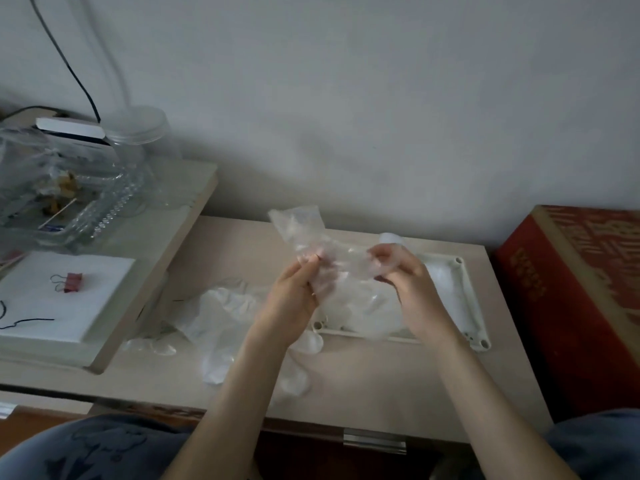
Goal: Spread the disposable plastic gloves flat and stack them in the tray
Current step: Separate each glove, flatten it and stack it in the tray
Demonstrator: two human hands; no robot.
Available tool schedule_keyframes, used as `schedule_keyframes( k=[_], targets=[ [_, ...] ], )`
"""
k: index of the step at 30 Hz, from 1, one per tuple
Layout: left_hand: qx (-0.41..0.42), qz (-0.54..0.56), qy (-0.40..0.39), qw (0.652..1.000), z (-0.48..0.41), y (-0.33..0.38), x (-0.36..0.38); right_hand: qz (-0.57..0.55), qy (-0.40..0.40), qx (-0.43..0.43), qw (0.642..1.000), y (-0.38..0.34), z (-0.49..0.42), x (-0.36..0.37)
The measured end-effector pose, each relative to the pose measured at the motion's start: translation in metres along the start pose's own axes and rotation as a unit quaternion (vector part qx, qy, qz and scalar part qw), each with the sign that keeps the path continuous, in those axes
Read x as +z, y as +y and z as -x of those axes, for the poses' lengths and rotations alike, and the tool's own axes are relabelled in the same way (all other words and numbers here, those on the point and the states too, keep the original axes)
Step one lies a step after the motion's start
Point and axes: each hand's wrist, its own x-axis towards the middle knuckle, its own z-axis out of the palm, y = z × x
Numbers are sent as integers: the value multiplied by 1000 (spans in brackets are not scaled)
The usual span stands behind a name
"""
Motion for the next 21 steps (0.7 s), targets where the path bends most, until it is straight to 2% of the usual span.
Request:
schedule_keyframes(
  k=[4, 7, 11, 14, 17, 19, 21],
  targets=[
    [40, -179, 29, 983, 0, -1, 11, 50, 54, -58, 996, -28, 4, -10],
    [61, -267, 5, 962, -1, 1, 16, 151, 22, -83, 985, -48, 5, -12],
    [59, -339, -50, 938, 0, 0, 25, 132, -27, -46, 990, -56, 2, -9],
    [2, -254, -85, 963, 1, 1, 26, 70, -12, -41, 997, -54, 2, -10],
    [-76, -146, -95, 982, 1, 7, 25, -115, -59, -5, 992, -52, 2, -16],
    [-108, -126, -116, 979, 4, 7, 21, -185, -100, 15, 978, -49, 2, -24],
    [-140, -117, -140, 973, 10, 5, 19, -206, -127, 13, 970, -44, 3, -29]
  ],
)
